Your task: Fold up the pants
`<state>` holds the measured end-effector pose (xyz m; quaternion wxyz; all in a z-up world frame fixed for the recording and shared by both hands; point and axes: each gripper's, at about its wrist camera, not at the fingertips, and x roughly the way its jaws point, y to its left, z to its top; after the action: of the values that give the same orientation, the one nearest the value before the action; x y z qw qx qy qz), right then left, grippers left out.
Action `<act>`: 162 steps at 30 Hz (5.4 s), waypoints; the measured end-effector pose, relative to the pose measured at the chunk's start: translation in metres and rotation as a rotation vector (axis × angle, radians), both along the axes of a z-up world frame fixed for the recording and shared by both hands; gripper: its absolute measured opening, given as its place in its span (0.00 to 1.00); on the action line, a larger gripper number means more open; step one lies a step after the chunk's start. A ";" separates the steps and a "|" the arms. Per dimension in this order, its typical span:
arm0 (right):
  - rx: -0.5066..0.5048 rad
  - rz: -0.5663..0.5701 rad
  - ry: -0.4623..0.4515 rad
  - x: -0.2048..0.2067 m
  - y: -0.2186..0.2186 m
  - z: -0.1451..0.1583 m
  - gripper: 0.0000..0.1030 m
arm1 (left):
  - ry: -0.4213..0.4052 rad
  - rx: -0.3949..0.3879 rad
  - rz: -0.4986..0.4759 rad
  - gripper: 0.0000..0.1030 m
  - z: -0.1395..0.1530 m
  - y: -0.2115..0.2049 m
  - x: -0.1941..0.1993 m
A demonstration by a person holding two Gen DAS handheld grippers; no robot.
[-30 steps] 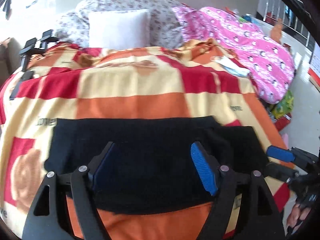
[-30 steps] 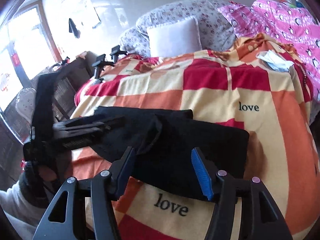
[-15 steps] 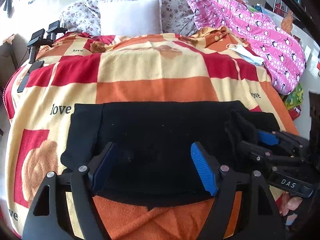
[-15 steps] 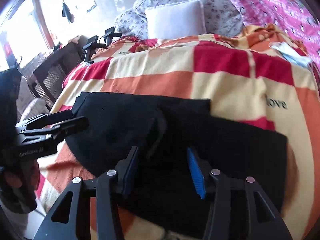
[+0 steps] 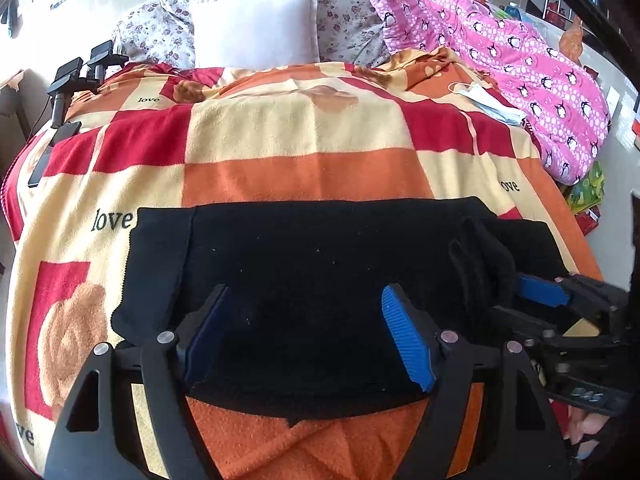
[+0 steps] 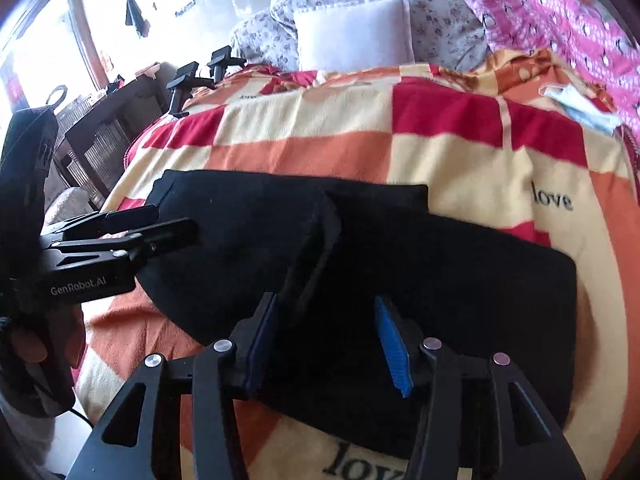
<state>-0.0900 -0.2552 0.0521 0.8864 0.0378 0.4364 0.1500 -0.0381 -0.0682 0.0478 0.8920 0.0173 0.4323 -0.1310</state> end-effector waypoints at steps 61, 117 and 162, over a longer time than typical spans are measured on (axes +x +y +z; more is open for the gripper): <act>0.054 0.087 0.003 0.038 0.049 0.017 0.60 | 0.010 0.003 0.078 0.74 0.006 0.046 -0.016; 0.052 0.385 0.103 0.160 0.182 -0.022 0.79 | 0.137 -0.225 0.301 0.82 -0.028 0.109 -0.010; 0.466 -0.076 0.050 0.094 -0.054 -0.008 0.88 | -0.060 -0.261 -0.075 0.40 0.012 0.007 -0.036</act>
<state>0.0039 -0.3092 0.0438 0.8476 0.2616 0.4101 0.2121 -0.0737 -0.0615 0.0601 0.8935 -0.0788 0.3840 -0.2190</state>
